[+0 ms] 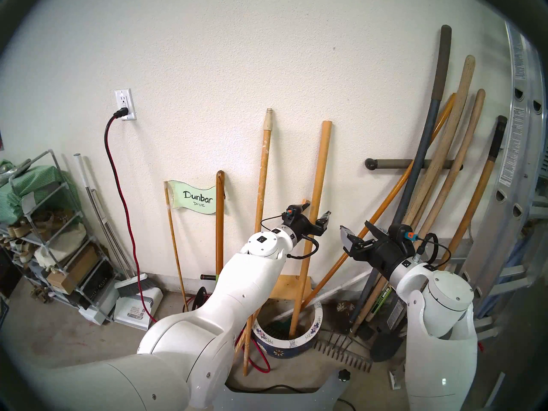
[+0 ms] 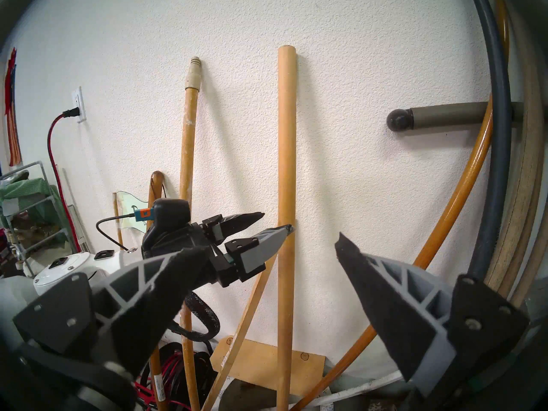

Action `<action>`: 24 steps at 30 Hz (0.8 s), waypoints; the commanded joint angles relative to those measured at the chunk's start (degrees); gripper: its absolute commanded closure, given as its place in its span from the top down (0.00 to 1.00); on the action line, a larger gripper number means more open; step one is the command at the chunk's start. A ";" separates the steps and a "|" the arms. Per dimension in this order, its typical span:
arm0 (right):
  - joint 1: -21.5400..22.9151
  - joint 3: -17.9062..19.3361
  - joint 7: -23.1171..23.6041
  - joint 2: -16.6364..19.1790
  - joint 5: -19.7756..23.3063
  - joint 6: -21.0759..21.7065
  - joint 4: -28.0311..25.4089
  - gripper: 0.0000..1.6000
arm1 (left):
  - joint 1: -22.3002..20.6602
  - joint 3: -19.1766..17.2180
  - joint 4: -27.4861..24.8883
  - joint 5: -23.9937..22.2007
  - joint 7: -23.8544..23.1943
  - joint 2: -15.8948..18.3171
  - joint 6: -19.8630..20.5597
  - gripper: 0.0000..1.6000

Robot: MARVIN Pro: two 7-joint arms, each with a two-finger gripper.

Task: Put wooden sticks into the pot

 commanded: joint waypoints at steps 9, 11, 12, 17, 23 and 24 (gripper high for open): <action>0.00 0.02 0.00 0.05 -0.02 0.01 -0.02 1.00 | 10.21 -0.96 -13.96 -2.48 -2.24 2.20 -0.22 1.00; 0.00 0.02 0.00 0.06 -0.02 0.01 -0.02 1.00 | 11.99 -1.26 -16.67 -2.69 -2.21 2.77 0.05 1.00; 0.00 0.02 0.00 0.06 -0.02 0.01 -0.02 1.00 | 12.25 -1.44 -16.69 -2.87 -2.24 2.82 0.02 1.00; 0.00 0.01 0.01 0.06 -0.02 0.01 -0.02 1.00 | 15.66 -2.11 -21.51 -3.33 -2.10 3.84 0.62 1.00; 0.00 0.01 0.01 0.07 -0.03 0.01 -0.03 1.00 | 18.89 -2.30 -26.79 -4.58 -1.86 5.15 1.89 1.00; 0.00 0.01 0.01 0.07 -0.03 0.02 -0.03 1.00 | 19.50 -2.25 -27.82 -4.70 -1.78 5.35 2.24 1.00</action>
